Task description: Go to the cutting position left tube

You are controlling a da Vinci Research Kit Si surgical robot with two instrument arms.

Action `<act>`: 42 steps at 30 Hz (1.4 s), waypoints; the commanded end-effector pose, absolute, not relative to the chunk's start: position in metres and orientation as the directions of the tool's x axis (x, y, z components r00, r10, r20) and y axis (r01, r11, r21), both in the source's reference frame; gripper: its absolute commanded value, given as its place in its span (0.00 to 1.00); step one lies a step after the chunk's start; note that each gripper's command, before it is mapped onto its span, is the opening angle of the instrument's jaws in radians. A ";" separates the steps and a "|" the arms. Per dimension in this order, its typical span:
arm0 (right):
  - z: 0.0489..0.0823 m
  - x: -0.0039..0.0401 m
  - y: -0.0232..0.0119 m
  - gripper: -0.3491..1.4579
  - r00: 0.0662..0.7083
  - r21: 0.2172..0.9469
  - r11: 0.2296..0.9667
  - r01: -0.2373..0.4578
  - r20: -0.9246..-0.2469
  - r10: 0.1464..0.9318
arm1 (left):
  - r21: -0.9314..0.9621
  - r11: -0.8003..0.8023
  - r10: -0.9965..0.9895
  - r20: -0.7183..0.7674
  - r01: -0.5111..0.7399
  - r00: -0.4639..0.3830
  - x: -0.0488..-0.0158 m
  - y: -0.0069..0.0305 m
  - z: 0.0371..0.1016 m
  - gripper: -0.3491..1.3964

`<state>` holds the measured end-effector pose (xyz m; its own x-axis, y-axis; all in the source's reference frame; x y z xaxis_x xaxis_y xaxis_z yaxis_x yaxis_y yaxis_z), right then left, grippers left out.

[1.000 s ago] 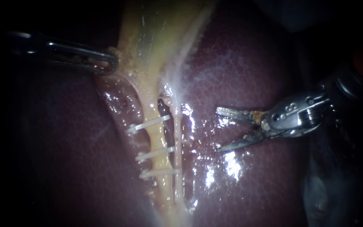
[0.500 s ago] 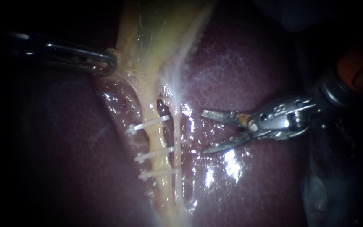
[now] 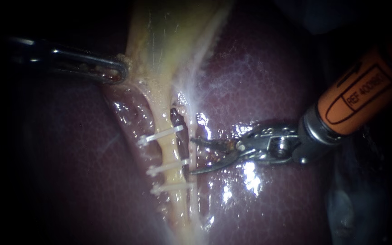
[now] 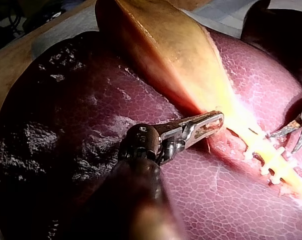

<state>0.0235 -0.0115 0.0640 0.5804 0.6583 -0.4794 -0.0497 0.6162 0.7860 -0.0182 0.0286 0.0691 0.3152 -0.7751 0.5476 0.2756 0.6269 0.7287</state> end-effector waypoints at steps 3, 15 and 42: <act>0.0651 0.0238 -0.0114 0.93 0.565 0.815 0.577 -0.049 -0.454 0.689 | 0.728 0.627 -0.775 0.548 0.277 0.315 -0.0182 0.0286 0.0692 0.00; 0.0675 0.0239 -0.0109 0.93 0.525 0.901 0.433 -0.006 -0.366 0.769 | 0.728 0.628 -0.774 0.549 0.276 0.315 -0.0184 0.0283 0.0694 0.00; 0.0672 0.0289 -0.0107 0.92 0.466 0.948 0.225 0.227 -0.309 0.829 | 0.727 0.629 -0.773 0.549 0.274 0.316 -0.0186 0.0281 0.0697 0.00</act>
